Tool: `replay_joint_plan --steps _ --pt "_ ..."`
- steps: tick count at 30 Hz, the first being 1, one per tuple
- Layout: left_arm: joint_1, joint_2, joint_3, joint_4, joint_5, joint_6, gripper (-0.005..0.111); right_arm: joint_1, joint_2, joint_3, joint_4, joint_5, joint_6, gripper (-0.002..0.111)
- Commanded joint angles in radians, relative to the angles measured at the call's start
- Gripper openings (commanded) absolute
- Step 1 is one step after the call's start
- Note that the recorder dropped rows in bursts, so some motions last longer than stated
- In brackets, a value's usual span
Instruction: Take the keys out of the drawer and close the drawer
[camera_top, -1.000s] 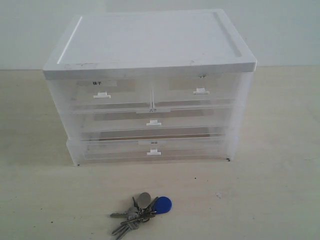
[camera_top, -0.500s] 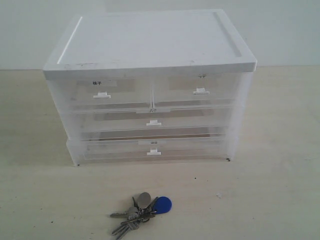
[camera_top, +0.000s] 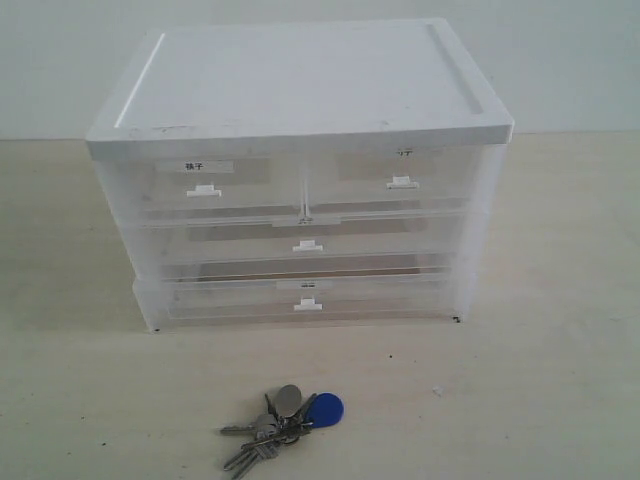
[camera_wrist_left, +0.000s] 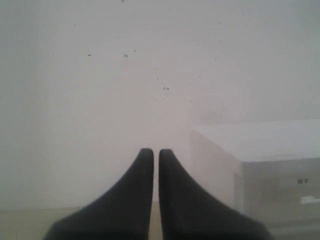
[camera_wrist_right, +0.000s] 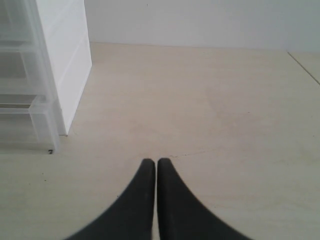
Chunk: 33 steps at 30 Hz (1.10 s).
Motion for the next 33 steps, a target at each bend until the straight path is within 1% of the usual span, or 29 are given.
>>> replay_joint_plan --steps 1,10,13,18,25,33 --pt "-0.002 -0.034 0.004 -0.037 0.115 0.038 0.005 -0.005 -0.006 -0.001 -0.003 -0.003 -0.006 0.0" --pt "-0.002 -0.034 0.004 -0.037 0.247 0.062 0.005 -0.005 -0.006 -0.001 -0.003 -0.003 -0.006 0.0" --pt "-0.002 -0.034 0.004 -0.051 0.303 0.122 0.005 -0.005 -0.006 -0.001 -0.003 -0.003 -0.006 0.0" --pt "0.017 -0.034 0.004 -0.151 0.366 0.235 0.005 -0.005 -0.006 -0.001 -0.003 -0.003 -0.006 0.0" --pt "0.021 -0.034 0.004 -0.153 0.487 0.235 0.005 -0.005 -0.006 -0.001 -0.003 -0.003 -0.006 0.0" --pt "0.021 -0.034 0.004 -0.153 0.494 0.235 0.005 -0.005 -0.006 -0.001 -0.003 -0.003 -0.006 0.0"
